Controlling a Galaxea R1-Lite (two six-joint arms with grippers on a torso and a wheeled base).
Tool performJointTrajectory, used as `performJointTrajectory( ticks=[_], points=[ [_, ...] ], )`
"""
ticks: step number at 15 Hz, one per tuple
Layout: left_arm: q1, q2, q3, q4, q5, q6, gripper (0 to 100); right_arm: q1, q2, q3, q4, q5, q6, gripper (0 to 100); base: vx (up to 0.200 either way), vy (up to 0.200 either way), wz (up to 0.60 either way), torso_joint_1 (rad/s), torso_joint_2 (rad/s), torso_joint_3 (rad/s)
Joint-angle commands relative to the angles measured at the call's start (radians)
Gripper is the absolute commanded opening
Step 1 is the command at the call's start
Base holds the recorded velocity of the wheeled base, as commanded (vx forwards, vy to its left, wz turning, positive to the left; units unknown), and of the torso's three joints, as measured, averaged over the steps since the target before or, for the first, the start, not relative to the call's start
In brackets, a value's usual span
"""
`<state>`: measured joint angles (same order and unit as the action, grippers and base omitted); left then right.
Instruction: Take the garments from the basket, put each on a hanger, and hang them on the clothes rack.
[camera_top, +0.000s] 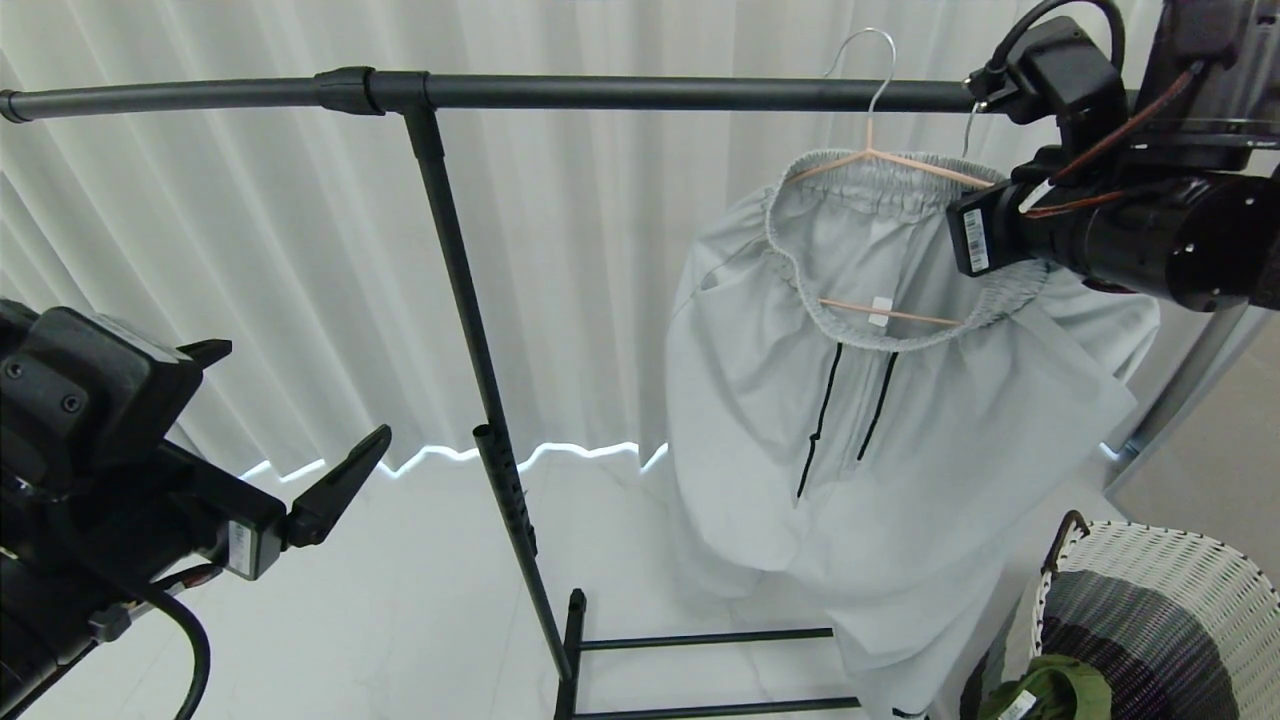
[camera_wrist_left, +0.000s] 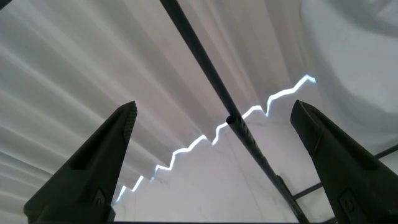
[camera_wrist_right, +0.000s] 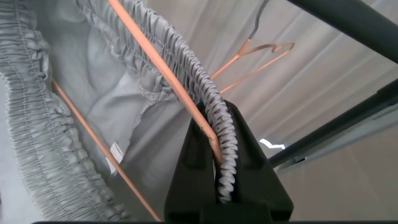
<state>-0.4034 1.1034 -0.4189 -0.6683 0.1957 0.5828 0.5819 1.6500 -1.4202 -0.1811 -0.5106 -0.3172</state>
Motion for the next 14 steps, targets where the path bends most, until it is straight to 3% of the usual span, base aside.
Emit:
performJointTrajectory(
  ticks=[1,14],
  points=[
    [-0.005,0.001,0.0,-0.001,0.001,0.0,100,-0.007,0.022,-0.019,0.0,0.0,0.001,0,0.0,0.0,0.0,0.0,0.0,0.0],
    [-0.012,0.0,0.002,-0.001,0.001,0.002,100,-0.051,0.105,-0.106,0.0,0.0,0.021,0,0.0,0.0,0.0,0.0,0.0,0.0]
  ],
)
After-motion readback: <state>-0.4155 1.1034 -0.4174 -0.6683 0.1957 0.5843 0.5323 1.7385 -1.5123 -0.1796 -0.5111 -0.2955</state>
